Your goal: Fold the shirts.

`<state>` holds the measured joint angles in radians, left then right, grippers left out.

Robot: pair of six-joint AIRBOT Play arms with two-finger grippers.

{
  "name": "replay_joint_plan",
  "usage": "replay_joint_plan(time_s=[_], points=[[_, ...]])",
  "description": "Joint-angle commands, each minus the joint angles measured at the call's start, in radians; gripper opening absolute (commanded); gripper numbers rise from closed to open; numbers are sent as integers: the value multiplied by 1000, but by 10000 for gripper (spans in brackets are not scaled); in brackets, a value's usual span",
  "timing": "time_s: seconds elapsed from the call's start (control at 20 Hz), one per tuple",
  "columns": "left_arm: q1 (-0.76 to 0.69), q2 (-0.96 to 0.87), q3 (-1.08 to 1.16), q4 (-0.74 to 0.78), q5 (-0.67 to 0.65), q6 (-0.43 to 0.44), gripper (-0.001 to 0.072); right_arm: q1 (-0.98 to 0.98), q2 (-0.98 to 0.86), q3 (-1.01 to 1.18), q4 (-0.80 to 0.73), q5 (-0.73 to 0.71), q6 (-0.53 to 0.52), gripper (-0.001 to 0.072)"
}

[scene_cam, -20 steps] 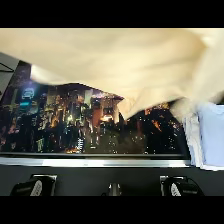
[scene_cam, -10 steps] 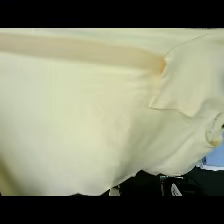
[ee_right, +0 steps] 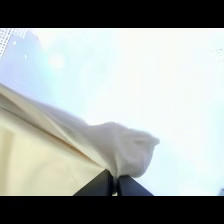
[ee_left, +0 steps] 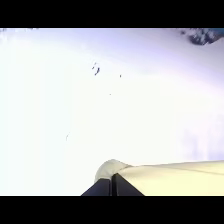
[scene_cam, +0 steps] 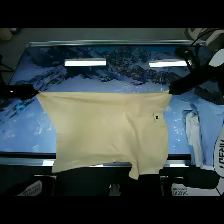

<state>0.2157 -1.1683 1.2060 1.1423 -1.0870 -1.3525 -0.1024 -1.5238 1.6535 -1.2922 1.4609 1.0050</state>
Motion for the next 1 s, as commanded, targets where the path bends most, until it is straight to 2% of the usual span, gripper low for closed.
replay_joint_plan(time_s=[0.0,0.05,0.25,0.45,0.65,0.8,0.95], points=[[1,-212,18,-92,71,73,25,-1,-148,-12,72,-139,8,23],[0,-243,41,-132,103,99,25,-1,-146,-12,68,-223,8,24],[-29,-312,138,-167,259,100,25,-1,-144,7,49,-495,9,23],[-62,-392,259,-167,322,85,25,-1,-145,7,-15,-669,24,23],[-79,-487,313,-168,310,-34,25,-1,-163,7,-44,-626,31,23],[-111,-533,313,-167,225,-34,25,-1,-218,7,-45,-509,30,24],[-99,-518,314,-166,143,18,25,-1,-217,8,-94,-422,24,24]])
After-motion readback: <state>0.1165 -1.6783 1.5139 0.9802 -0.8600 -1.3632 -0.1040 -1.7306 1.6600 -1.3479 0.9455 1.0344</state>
